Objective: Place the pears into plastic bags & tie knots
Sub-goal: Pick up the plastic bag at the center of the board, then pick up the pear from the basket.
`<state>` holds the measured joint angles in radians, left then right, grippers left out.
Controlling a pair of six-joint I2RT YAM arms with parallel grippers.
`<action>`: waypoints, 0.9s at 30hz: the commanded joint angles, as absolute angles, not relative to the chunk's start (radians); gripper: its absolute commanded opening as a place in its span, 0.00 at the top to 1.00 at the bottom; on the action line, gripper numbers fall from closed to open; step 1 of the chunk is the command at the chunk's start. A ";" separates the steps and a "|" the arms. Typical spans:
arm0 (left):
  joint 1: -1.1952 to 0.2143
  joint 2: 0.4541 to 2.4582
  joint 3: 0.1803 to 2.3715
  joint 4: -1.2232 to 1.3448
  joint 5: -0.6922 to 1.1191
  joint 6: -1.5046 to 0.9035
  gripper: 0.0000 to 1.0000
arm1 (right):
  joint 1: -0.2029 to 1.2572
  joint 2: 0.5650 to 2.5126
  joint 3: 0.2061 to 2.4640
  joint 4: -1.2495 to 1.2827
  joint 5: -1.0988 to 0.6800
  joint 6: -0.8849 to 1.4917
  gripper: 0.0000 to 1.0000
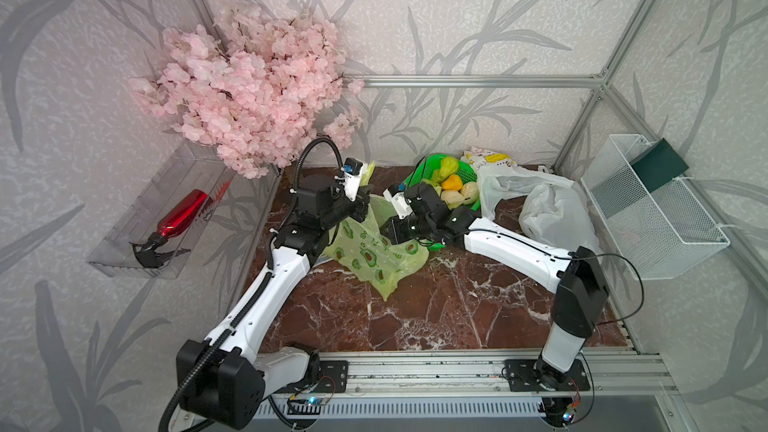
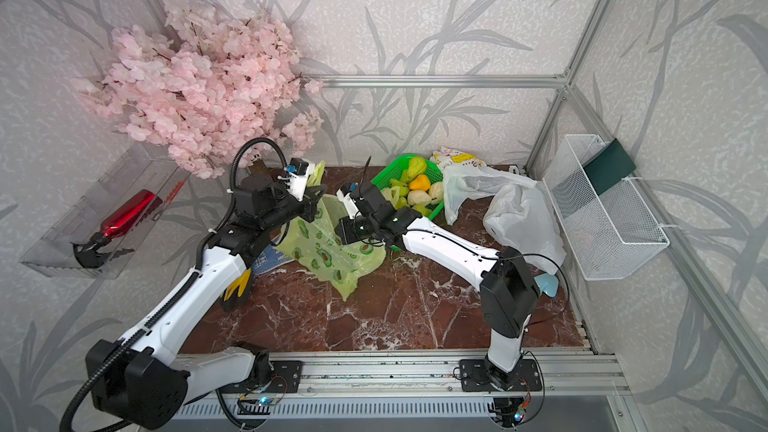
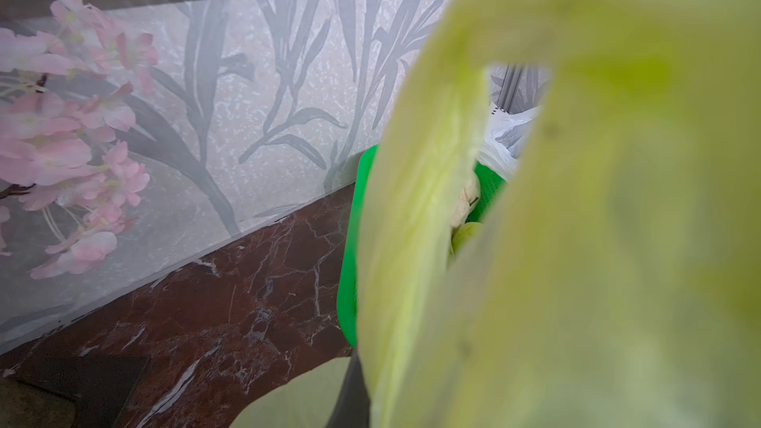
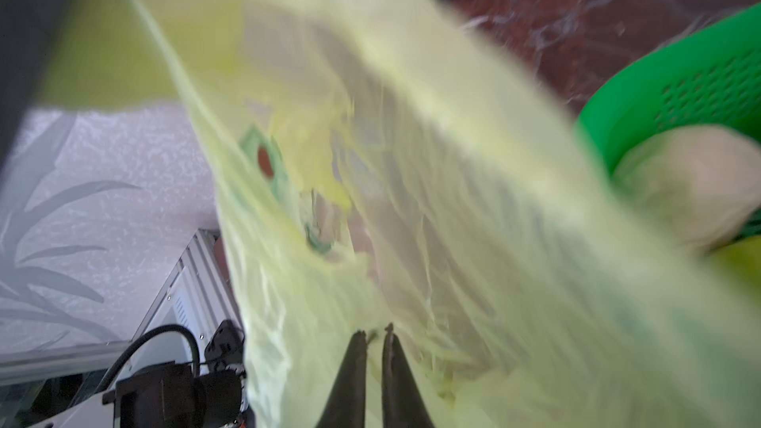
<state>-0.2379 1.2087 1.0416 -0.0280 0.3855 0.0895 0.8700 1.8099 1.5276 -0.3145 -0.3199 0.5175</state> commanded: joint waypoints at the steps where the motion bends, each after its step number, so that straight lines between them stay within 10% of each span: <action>1: -0.215 1.220 0.998 0.091 0.350 0.021 1.00 | 0.877 1.816 1.512 -0.298 -0.434 0.589 0.87; 13: -0.213 1.253 0.973 -0.044 0.228 0.134 1.00 | 0.572 1.630 1.466 -0.385 -0.302 0.570 0.52; 27: -0.221 1.227 0.995 -0.086 0.285 0.089 1.00 | 0.529 2.119 1.780 -0.533 0.147 0.413 0.31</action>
<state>-0.2161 1.2533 0.9791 -0.0620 0.2752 0.0830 0.5377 2.0846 1.7081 -0.5110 0.0750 0.4393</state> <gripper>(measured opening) 0.048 0.688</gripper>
